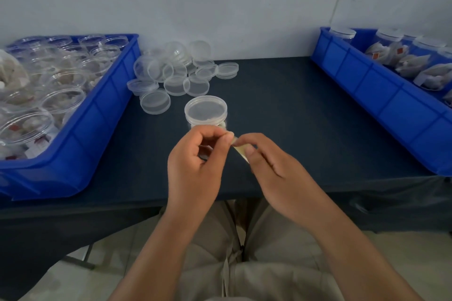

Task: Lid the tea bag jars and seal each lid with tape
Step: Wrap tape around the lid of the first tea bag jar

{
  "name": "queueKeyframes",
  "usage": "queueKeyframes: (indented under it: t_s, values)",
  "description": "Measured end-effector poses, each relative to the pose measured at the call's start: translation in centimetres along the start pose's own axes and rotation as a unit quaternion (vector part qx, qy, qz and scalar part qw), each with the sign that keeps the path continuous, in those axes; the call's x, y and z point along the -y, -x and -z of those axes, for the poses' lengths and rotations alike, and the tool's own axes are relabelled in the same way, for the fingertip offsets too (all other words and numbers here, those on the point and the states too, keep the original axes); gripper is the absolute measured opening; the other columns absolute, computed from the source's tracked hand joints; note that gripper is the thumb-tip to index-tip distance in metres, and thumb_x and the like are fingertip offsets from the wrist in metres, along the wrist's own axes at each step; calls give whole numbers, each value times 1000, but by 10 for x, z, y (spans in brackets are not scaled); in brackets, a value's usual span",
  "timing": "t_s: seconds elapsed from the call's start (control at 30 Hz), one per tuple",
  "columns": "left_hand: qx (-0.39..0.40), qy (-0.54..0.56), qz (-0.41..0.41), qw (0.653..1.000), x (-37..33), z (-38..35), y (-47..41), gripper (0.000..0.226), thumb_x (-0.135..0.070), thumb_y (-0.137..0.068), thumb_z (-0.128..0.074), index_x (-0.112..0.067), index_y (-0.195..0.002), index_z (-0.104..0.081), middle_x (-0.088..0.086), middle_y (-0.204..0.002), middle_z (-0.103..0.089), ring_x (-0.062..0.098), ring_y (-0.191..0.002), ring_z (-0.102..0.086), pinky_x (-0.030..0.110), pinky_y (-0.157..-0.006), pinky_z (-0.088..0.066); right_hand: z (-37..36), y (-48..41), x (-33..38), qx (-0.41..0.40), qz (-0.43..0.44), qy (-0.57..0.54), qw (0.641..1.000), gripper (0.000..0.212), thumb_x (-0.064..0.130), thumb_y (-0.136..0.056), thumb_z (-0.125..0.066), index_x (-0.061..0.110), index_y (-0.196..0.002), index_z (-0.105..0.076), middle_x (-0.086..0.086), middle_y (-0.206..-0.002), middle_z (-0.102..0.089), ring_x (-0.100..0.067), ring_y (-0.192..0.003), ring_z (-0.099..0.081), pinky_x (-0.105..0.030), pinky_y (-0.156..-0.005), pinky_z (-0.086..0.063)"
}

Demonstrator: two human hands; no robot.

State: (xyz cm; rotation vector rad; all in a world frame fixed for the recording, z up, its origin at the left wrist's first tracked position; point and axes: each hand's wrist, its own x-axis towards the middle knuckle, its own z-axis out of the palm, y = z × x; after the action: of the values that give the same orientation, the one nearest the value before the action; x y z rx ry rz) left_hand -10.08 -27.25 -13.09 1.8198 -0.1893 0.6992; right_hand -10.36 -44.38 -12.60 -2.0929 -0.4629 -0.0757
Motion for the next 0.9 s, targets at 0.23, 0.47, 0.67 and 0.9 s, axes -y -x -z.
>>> queueKeyframes:
  t_s: [0.23,0.47,0.67,0.9]
  values:
    - [-57,60,16,996,17,5,-5,12,-25,-100,-67,-30,-111,-71,-8,-105,-73,13,-97,-70,25,-82,-58,5,-4,-8,-43,-24,15,999,19,41,-111,-43,49,-115,-60,11,-98,-68,-8,-92,-72,-33,-78,-57]
    - [8,-23,145,989,59,-12,-45,113,-55,-76,-90,-28,-164,-24,-20,-149,-47,-8,-136,-46,11,-107,-40,3,-7,-11,-92,-18,45,995,22,48,-110,-44,42,-115,-64,27,-109,-68,-1,-106,-68,-14,-78,-47]
    - [31,-30,103,994,60,-2,-50,66,-62,-80,-81,-38,-135,-55,-25,-125,-63,-6,-115,-62,13,-84,-53,11,-9,-16,-112,-28,53,992,24,52,-105,-48,43,-112,-70,21,-117,-55,0,-110,-59,-12,-82,-47]
    - [142,86,142,976,46,5,-28,56,-63,-88,-60,-40,-135,-42,-18,-121,-72,4,-110,-71,17,-87,-54,18,-8,-11,-72,-37,113,990,24,60,-99,-54,43,-104,-70,23,-115,-51,5,-107,-55,-15,-74,-47]
